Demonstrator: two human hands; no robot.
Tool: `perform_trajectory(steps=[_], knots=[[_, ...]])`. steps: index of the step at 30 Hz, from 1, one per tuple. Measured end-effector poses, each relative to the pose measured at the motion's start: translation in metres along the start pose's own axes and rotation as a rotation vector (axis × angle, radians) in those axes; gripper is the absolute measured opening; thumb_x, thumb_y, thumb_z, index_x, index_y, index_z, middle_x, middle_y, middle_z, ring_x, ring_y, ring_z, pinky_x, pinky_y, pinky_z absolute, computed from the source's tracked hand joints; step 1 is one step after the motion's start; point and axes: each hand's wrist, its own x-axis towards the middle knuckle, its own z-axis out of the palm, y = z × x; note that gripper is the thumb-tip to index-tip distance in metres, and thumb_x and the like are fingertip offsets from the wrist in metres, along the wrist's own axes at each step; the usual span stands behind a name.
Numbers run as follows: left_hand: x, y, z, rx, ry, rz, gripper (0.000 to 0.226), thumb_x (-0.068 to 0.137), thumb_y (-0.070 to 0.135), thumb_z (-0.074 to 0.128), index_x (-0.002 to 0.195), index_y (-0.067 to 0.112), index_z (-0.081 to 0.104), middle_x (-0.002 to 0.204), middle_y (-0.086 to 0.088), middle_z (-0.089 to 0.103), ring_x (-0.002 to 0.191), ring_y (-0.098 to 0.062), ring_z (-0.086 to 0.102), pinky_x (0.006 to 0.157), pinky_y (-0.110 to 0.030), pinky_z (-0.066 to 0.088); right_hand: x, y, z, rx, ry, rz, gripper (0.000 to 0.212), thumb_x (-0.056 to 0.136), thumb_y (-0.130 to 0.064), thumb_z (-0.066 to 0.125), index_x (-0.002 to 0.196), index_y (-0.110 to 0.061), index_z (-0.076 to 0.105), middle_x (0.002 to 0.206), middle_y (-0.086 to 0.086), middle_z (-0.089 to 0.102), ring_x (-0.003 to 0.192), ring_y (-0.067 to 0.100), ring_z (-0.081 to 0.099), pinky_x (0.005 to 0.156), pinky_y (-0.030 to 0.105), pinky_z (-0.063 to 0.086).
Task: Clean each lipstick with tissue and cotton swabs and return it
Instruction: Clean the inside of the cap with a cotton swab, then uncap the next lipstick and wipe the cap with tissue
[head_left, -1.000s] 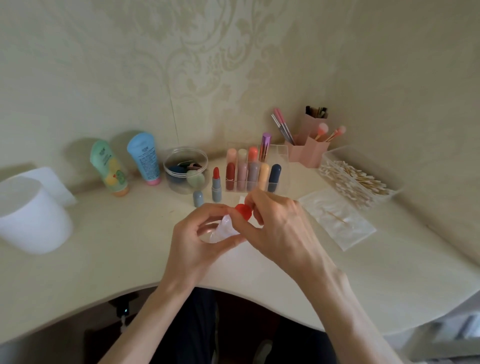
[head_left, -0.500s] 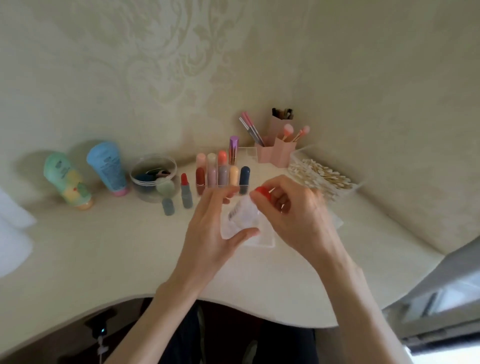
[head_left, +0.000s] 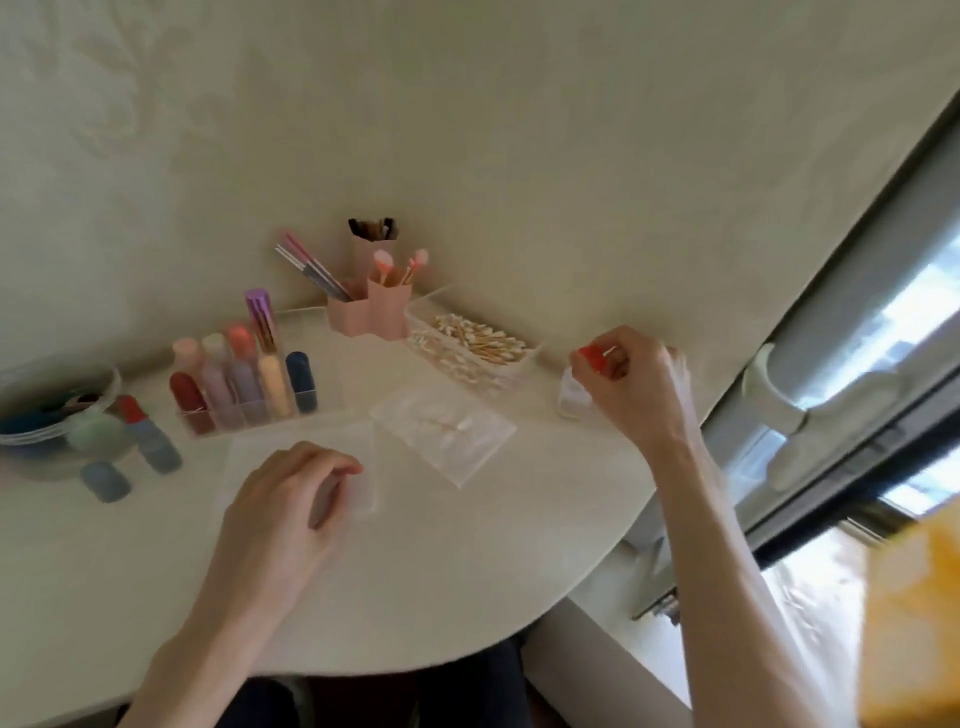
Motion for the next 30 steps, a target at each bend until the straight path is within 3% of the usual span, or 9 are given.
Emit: perform_trajectory(steps=[5,10,13,18,25,30], knots=[[0.002,0.002,0.002,0.008,-0.003,0.0,0.016,0.086,0.012,0.079,0.094,0.025,0.074,0.096,0.015,0.066,0.089,-0.015,0.063,0.076,-0.036,0.051,0.008,0.013,0.009,-0.027,0.009,0.006,0.021,0.093,-0.036,0.072,0.099,-0.016,0.075,0.082,-0.001,0.072,0.081,0.025,0.067,0.069,0.033,0.048],[0.001,-0.001,0.002,0.002,-0.005,0.008,0.015,0.088,0.012,0.077,0.095,0.025,0.074,0.097,0.014,0.066,0.091,-0.014,0.062,0.076,-0.035,0.051,0.005,0.018,0.015,-0.083,0.071,-0.055,0.026,0.1,-0.038,0.067,0.103,-0.012,0.073,0.09,0.009,0.075,0.087,0.037,0.066,0.074,0.044,0.052],[0.001,0.0,0.001,0.009,-0.014,0.019,0.013,0.09,0.013,0.074,0.097,0.024,0.074,0.098,0.014,0.066,0.092,-0.012,0.059,0.076,-0.029,0.045,0.006,0.018,0.014,-0.122,0.116,-0.065,0.029,0.101,-0.038,0.066,0.103,-0.01,0.074,0.094,0.012,0.074,0.09,0.037,0.065,0.073,0.04,0.046],[0.001,0.001,0.0,0.01,-0.009,0.025,0.012,0.091,0.014,0.074,0.099,0.023,0.074,0.099,0.013,0.066,0.093,-0.011,0.059,0.078,-0.025,0.042,0.003,0.014,0.019,-0.129,0.142,-0.026,0.029,0.096,-0.045,0.068,0.101,-0.017,0.074,0.094,0.005,0.073,0.085,0.029,0.066,0.066,0.035,0.047],[-0.001,0.001,0.0,0.025,-0.012,0.032,0.014,0.092,0.014,0.073,0.104,0.022,0.074,0.102,0.012,0.067,0.094,-0.013,0.06,0.079,-0.028,0.047,0.003,0.011,0.018,-0.133,0.124,-0.011,0.023,0.096,-0.038,0.07,0.097,-0.015,0.073,0.09,0.005,0.073,0.083,0.032,0.065,0.064,0.039,0.05],[-0.002,0.003,-0.001,-0.015,0.031,0.007,0.021,0.093,0.012,0.069,0.113,0.018,0.072,0.109,0.008,0.065,0.099,-0.013,0.063,0.083,-0.027,0.051,-0.002,0.008,0.021,-0.153,0.188,0.013,0.034,0.094,-0.043,0.071,0.115,-0.015,0.072,0.102,0.009,0.074,0.093,0.037,0.067,0.076,0.045,0.054]])
